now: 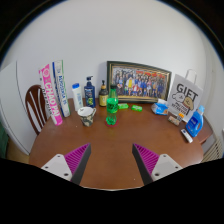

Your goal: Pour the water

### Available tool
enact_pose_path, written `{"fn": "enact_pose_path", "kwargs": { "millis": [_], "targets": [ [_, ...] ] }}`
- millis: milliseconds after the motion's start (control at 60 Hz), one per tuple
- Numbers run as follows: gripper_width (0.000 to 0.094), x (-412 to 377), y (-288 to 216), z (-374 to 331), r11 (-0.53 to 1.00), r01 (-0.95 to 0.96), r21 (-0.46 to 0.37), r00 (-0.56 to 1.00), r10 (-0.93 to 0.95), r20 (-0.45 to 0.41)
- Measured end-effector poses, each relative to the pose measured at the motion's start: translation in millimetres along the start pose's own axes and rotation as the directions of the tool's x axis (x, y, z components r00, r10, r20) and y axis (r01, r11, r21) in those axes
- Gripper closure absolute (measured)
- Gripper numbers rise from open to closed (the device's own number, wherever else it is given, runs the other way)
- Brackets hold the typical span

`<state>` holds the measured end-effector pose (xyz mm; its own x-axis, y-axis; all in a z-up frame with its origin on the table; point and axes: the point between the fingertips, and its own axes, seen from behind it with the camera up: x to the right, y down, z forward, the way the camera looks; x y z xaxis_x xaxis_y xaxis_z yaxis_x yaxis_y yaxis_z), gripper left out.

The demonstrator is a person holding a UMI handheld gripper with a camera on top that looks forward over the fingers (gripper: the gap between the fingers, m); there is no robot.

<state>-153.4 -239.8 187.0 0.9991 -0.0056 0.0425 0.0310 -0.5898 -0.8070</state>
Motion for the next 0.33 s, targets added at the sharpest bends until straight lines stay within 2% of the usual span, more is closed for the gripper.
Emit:
{"fn": "enact_pose_path", "kwargs": {
  "millis": [100, 333],
  "targets": [
    [0.0085, 15, -5, -14, 0.999, 0.029, 0.025, 0.998, -0.028, -0.05],
    [0.0082, 22, -13, -26, 0.999, 0.015, 0.033, 0.999, -0.014, -0.029]
  ]
}}
